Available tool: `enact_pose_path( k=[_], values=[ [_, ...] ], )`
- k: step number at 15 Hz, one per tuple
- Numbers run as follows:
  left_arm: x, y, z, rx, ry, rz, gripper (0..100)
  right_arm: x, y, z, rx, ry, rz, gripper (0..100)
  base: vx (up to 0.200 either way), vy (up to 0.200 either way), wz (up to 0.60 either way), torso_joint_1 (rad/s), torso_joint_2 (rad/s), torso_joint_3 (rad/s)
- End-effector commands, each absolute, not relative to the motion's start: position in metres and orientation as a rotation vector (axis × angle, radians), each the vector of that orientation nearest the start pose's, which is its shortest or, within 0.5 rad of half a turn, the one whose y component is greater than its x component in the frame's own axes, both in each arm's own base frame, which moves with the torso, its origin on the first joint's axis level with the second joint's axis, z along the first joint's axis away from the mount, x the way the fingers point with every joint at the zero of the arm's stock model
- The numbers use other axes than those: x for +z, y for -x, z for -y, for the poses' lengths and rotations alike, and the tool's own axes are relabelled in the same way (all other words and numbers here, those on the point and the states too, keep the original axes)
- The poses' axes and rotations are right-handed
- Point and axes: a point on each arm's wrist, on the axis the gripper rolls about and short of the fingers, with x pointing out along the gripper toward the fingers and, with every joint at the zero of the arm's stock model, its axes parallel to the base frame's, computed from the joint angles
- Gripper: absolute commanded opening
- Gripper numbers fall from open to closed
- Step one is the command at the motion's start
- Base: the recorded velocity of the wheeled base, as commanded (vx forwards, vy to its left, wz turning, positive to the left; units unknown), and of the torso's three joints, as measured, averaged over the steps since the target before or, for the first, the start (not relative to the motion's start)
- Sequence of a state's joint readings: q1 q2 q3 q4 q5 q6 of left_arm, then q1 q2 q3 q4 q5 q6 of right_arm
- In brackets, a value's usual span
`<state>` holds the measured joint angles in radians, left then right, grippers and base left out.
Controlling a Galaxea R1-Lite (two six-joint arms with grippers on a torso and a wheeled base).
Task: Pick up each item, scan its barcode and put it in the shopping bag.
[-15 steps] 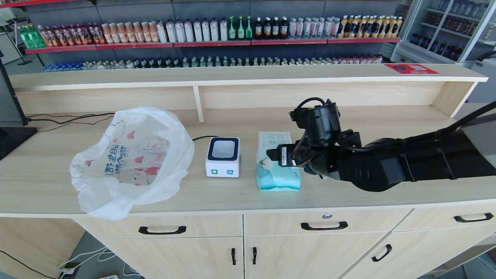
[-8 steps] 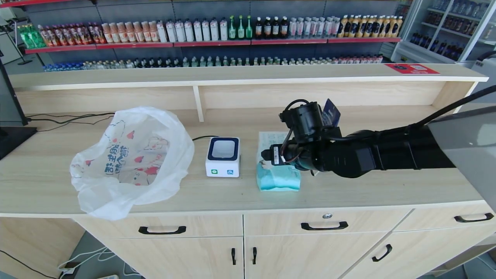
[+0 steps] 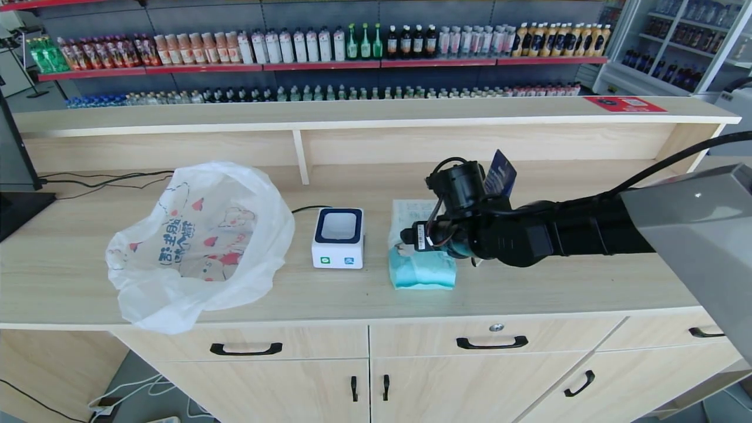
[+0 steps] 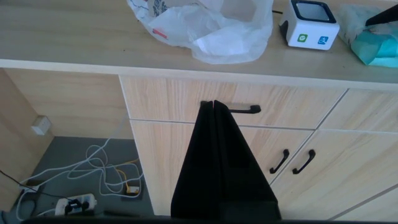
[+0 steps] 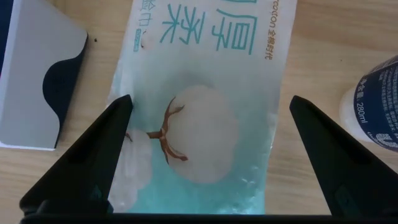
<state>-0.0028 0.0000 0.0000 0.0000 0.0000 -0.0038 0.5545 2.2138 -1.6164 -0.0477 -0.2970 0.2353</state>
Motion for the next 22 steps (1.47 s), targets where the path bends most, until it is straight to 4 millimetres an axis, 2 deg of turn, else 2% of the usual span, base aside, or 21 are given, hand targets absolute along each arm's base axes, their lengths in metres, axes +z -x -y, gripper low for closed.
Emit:
enact_pose_path(
  k=[1,7,9,12,17,22],
  values=[
    [0.075,0.023,0.0,-0.003,0.005,0.0,0,0.146,-0.392,-0.233,0.186,0.001,-0.535,100,0.0,0.0,0.0,0.0,0.0,0.0],
    [0.075,0.023,0.0,-0.003,0.005,0.0,0,0.149,-0.397,-0.244,0.196,0.001,-0.513,100,0.0,0.0,0.0,0.0,0.0,0.0],
    [0.075,0.023,0.0,-0.003,0.005,0.0,0,0.158,-0.397,-0.244,0.192,0.002,-0.534,100,0.0,0.0,0.0,0.0,0.0,0.0],
    [0.075,0.023,0.0,-0.002,0.005,0.0,0,0.153,-0.399,-0.245,0.191,0.004,-0.553,100,0.0,0.0,0.0,0.0,0.0,0.0],
    [0.075,0.023,0.0,-0.003,0.005,0.0,0,0.163,-0.399,-0.261,0.222,0.006,-0.537,100,0.0,0.0,0.0,0.0,0.0,0.0],
    [0.075,0.023,0.0,-0.002,0.005,0.0,0,0.145,-0.405,-0.263,0.208,0.01,-0.579,100,0.0,0.0,0.0,0.0,0.0,0.0]
  ],
)
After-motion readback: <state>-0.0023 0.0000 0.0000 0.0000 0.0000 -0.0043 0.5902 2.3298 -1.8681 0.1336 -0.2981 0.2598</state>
